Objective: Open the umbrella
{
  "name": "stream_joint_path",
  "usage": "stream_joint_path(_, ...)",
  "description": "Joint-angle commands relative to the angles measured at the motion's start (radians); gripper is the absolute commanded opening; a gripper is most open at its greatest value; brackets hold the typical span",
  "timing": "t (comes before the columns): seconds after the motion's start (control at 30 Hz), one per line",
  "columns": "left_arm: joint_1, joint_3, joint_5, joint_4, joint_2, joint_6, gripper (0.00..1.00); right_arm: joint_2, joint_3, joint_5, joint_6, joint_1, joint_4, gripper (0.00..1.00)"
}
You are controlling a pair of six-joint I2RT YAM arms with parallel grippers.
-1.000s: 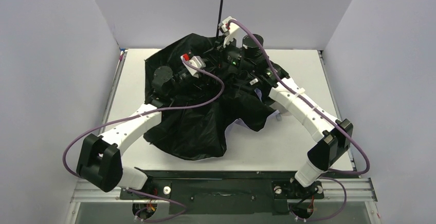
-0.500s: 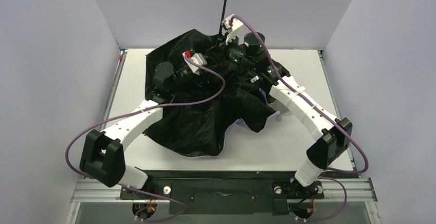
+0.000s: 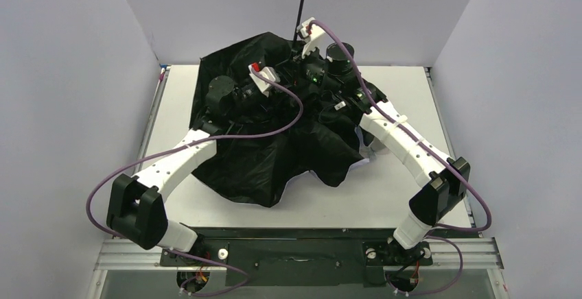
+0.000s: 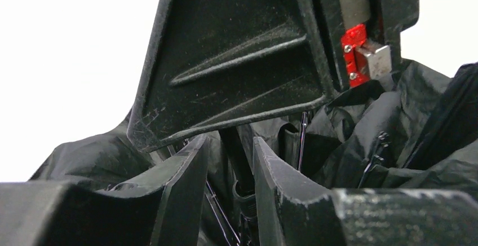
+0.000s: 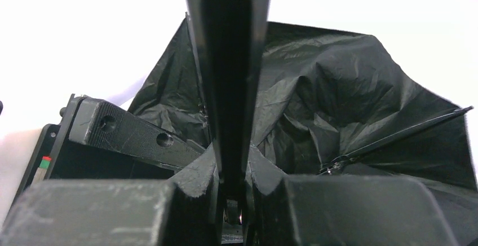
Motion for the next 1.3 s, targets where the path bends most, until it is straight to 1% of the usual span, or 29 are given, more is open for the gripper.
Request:
stream_joint_path(0.0,0.084,-0.107,-0.208,-0.491,0.092,0.094,0.30,-0.156,0.119,-0.019,0.043,-0.008,0.360,0.00)
stream_joint_path(0.13,0.090,-0.108,-0.194,-0.527,0.084,0.091,0.29,-0.168,0.095,0.020,0.026,-0.005,0.378,0.00)
stream_joint_path(0.23,0.095,-0.143,-0.165,-0.517,0.065,0.108,0.26,-0.179,0.070,0.037,0.021,-0.005,0.395,0.00)
stream_joint_path(0.33,0.099,-0.146,-0.170,-0.536,0.076,0.125,0.24,-0.182,0.060,0.038,0.022,-0.005,0.412,0.00)
stream_joint_path(0.43,0.109,-0.133,-0.178,-0.561,0.098,0.128,0.27,-0.178,0.068,0.037,0.025,-0.005,0.425,0.00)
stream_joint_path(0.6,0.128,-0.100,-0.196,-0.589,0.146,0.128,0.28,-0.169,0.103,0.041,0.006,-0.010,0.446,0.00)
stream_joint_path(0.73,0.136,-0.090,-0.182,-0.591,0.160,0.149,0.33,-0.149,0.152,0.065,-0.006,-0.029,0.463,0.00)
stream_joint_path(0.9,0.144,-0.072,-0.184,-0.608,0.195,0.188,0.34,-0.145,0.166,0.080,-0.010,-0.036,0.478,0.00)
stream_joint_path(0.97,0.151,-0.067,-0.172,-0.627,0.207,0.205,0.37,-0.148,0.164,0.087,-0.017,-0.037,0.479,0.00)
stream_joint_path(1.07,0.160,-0.072,-0.160,-0.652,0.215,0.234,0.45,-0.146,0.169,0.090,-0.028,-0.045,0.479,0.00)
stream_joint_path(1.17,0.163,-0.082,-0.159,-0.655,0.222,0.270,0.46,-0.147,0.166,0.091,-0.028,-0.054,0.472,0.00)
stream_joint_path(1.27,0.174,-0.073,-0.147,-0.671,0.234,0.291,0.52,-0.155,0.140,0.079,-0.018,-0.063,0.466,0.00)
